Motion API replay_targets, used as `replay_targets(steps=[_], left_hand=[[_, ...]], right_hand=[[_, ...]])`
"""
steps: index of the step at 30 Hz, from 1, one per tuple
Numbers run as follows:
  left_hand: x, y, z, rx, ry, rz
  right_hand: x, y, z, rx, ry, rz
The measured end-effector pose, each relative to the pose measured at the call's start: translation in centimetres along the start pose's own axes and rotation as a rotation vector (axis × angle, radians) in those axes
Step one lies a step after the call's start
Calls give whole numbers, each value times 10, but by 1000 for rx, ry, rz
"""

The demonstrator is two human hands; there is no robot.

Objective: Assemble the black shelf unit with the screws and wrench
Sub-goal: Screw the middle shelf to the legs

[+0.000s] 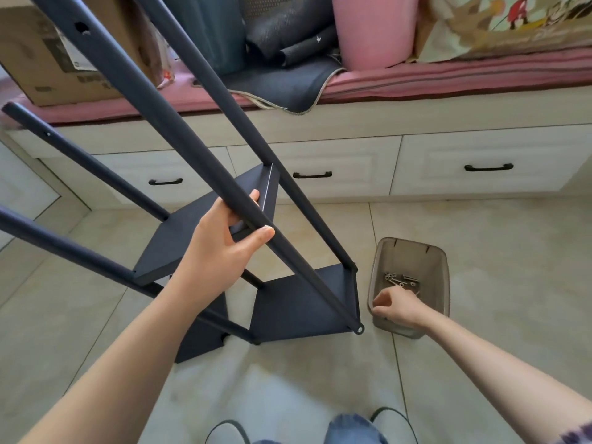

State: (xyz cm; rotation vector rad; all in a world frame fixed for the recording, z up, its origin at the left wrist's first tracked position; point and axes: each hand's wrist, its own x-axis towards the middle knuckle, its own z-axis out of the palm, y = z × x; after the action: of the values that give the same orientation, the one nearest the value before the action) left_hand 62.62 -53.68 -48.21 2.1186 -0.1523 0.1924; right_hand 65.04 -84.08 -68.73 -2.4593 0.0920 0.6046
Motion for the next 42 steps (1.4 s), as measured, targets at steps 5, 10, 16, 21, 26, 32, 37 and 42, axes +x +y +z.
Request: replay_targets(steps=[5,10,16,21,26,32,37,42], left_hand=[[-1,3,1,9,2,7],[-1,5,1,32,-1,3],[0,3,3,55,2,-17],[1,4,5,58,4,-9],[-1,10,5,22,-10,-10],[-2,10,7,8,-4,-11],[-2,8,6,26,-8,-13],[-1,8,6,15,-5,-16]], right_hand=[[-21,3,9,-51,-131,-41],[-25,15,6,-43,-228,-12],[21,44,-7,-94,56,142],[58,58,14,-129,70,187],[73,69,34,-136,63,181],[81,76,46,-119,98,172],[86,78,52,-182,77,156],[91,82,56,-230,85,103]])
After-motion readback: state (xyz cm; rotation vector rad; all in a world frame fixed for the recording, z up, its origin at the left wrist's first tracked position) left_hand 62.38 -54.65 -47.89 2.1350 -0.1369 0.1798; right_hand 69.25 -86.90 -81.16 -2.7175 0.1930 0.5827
